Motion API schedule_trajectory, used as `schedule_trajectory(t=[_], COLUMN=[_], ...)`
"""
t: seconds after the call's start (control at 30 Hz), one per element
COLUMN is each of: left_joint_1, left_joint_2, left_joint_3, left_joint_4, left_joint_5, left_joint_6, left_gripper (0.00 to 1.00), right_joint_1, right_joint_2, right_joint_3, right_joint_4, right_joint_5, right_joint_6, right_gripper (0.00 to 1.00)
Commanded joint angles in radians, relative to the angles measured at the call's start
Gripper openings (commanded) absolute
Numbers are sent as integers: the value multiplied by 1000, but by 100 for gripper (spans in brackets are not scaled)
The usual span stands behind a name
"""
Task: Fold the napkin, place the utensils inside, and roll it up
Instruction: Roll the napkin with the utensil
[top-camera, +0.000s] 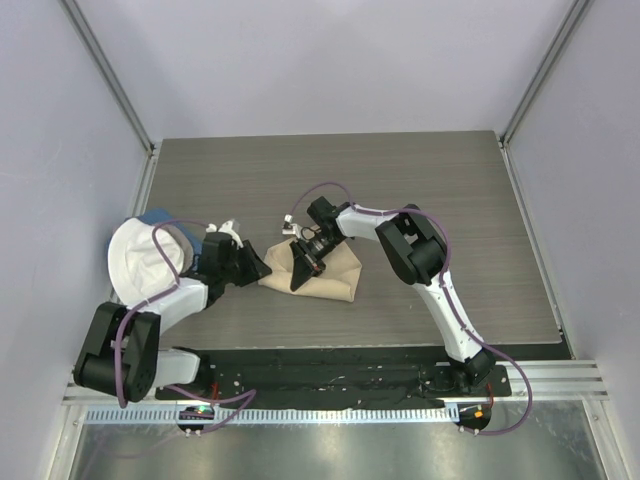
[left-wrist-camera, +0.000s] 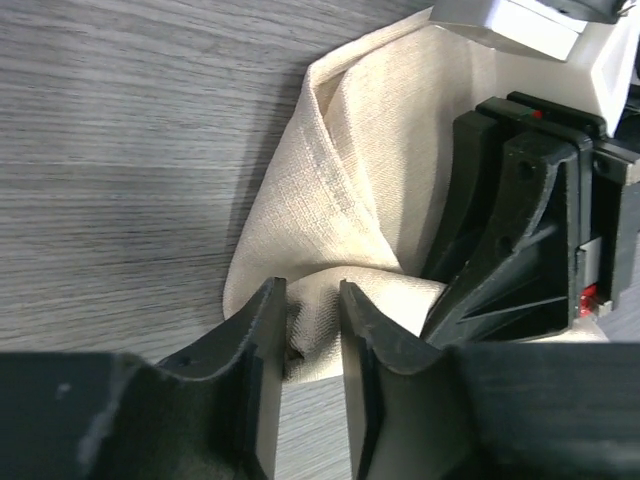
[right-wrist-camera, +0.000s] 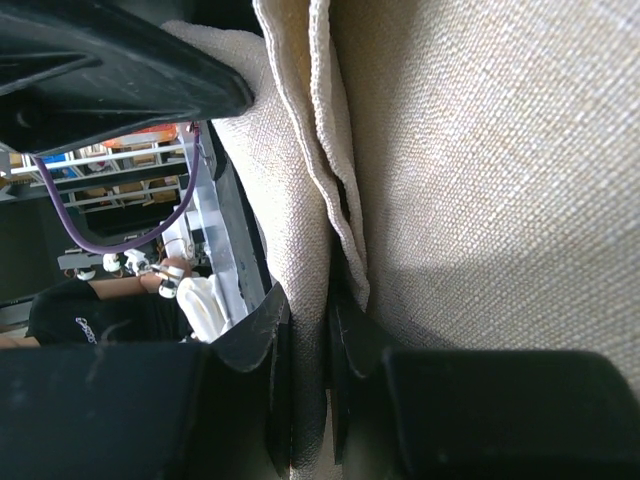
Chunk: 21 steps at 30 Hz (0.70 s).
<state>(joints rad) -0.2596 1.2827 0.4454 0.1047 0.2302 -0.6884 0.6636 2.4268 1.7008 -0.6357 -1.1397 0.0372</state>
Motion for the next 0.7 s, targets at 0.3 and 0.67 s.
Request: schedule_trajectory(t=[0.3,0.67], left_joint_1=[-13,-13], left_joint_2=[85,191], left_joint_3=[99,233], left_joint_4=[-129,-306], left_joint_5=[-48,-25], left_joint_6=[58,59], left_gripper=[0,0], right_joint_1=[-10,-2], right_joint_2=[-47,-380], right_joint_3=[-56,-274], right_joint_4=[50,270], right_joint_5=[250,487], right_joint_6=[1,33], right_gripper=[27,54])
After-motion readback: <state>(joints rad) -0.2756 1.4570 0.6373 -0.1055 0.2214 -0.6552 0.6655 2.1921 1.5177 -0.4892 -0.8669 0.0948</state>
